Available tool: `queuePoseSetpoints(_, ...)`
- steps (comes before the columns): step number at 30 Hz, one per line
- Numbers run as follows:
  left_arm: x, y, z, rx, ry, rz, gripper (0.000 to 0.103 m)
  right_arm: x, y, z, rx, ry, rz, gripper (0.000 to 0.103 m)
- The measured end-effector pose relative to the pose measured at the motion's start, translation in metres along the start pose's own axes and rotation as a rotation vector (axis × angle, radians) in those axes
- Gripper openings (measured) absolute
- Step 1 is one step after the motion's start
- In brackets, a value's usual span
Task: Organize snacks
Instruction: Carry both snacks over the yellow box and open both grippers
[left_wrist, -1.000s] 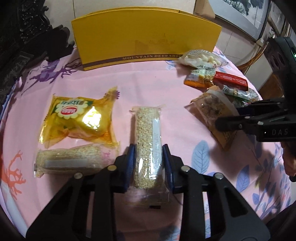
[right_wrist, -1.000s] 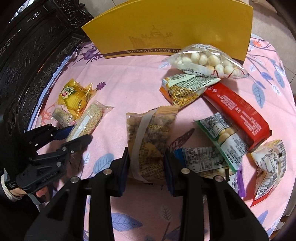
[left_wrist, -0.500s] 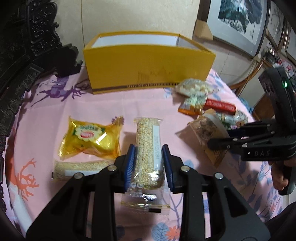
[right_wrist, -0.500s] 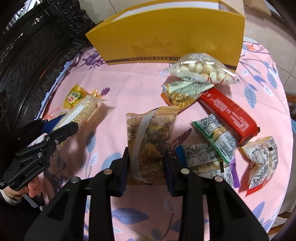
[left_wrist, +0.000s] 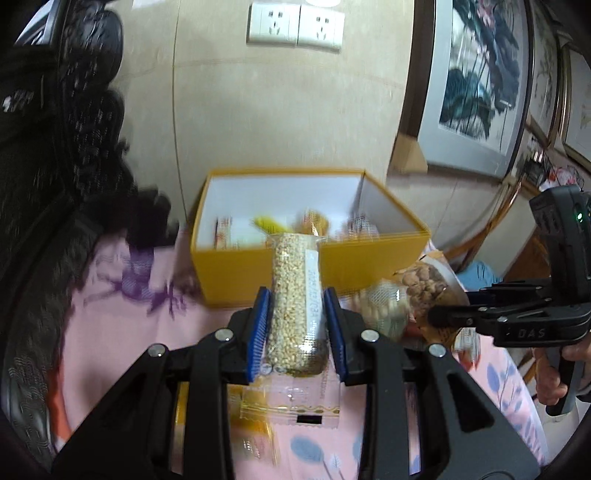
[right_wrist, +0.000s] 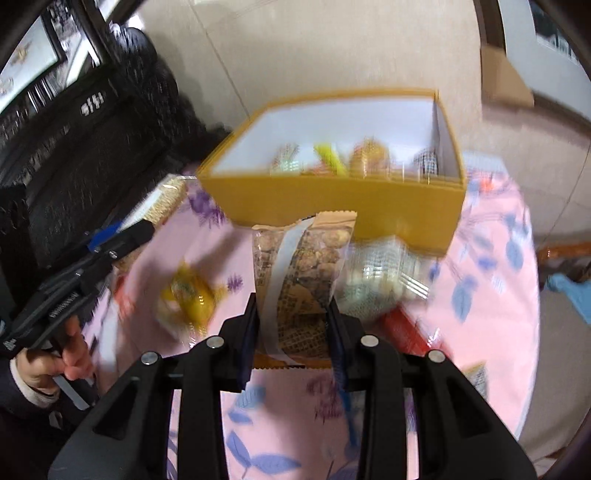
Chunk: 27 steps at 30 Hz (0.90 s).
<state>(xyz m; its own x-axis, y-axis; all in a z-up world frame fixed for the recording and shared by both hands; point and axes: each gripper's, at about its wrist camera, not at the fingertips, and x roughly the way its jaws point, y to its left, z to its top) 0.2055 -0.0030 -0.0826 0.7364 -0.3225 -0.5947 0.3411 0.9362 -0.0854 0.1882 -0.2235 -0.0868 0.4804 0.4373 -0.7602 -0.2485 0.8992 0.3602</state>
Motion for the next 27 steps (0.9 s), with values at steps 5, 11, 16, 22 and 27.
queuePoseSetpoints(5, 0.024, 0.005, 0.04, 0.009, -0.04, 0.005, 0.03, -0.011, -0.006, 0.046, -0.015, -0.087, 0.003, 0.034)
queuePoseSetpoints(11, 0.075, 0.013, 0.095, 0.007, -0.058, 0.031, 0.03, 0.005, -0.027, 0.103, 0.009, -0.139, -0.01, 0.034)
queuePoseSetpoints(16, 0.125, 0.015, 0.125, 0.021, -0.023, 0.058, 0.03, 0.034, -0.043, 0.137, 0.033, -0.147, -0.048, 0.034)
queuePoseSetpoints(22, 0.141, 0.021, 0.134, -0.057, -0.005, 0.102, 0.074, 0.067, -0.053, 0.156, 0.058, -0.075, -0.069, 0.037)
queuePoseSetpoints(27, 0.121, 0.025, 0.13, -0.094, -0.009, 0.09, 0.078, 0.055, -0.052, 0.152, 0.081, -0.094, -0.043, 0.043)
